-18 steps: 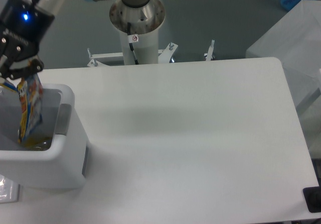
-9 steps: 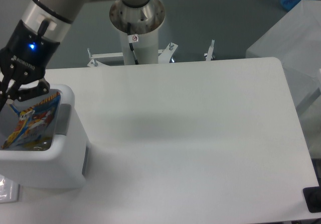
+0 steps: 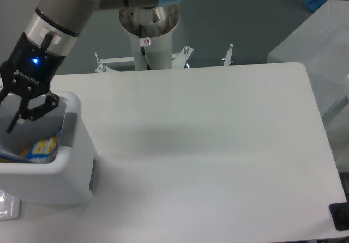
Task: Place the trash in the trash can
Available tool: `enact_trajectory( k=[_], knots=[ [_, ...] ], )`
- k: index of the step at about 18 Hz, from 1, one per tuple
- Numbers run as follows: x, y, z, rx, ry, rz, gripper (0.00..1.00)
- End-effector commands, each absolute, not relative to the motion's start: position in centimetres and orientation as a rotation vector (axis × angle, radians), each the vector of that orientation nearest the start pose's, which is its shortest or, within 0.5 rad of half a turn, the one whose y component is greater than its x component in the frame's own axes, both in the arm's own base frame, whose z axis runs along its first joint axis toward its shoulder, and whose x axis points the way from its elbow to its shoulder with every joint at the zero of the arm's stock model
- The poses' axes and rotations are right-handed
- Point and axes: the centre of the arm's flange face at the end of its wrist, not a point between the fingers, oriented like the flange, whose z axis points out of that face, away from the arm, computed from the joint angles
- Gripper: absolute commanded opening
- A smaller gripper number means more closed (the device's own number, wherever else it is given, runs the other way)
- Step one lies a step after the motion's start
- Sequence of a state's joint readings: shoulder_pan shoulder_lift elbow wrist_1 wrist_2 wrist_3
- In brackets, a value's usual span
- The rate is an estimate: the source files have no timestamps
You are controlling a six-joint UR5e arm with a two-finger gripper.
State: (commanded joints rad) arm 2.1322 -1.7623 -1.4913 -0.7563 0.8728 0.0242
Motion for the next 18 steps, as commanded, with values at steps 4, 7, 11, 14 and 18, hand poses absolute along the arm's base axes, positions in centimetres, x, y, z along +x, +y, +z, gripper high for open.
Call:
enact_trajectory(
  k=[4,7,11,14,18],
  knots=[
    [-21.3,61.2,56.4,-2.180,-0.068,-0.314,1.00],
    [-26.8,59.0,58.3,-2.147,-0.068,-0.192,1.00],
    [-29.6,56.1,60.4,-2.220,-0.098,0.123,1.00],
    [-30.5,55.0,59.8,-2.371,-0.032,0.382,1.00],
    [-29.8,54.1,59.6,-2.463,0.176,0.405,1.00]
  ],
)
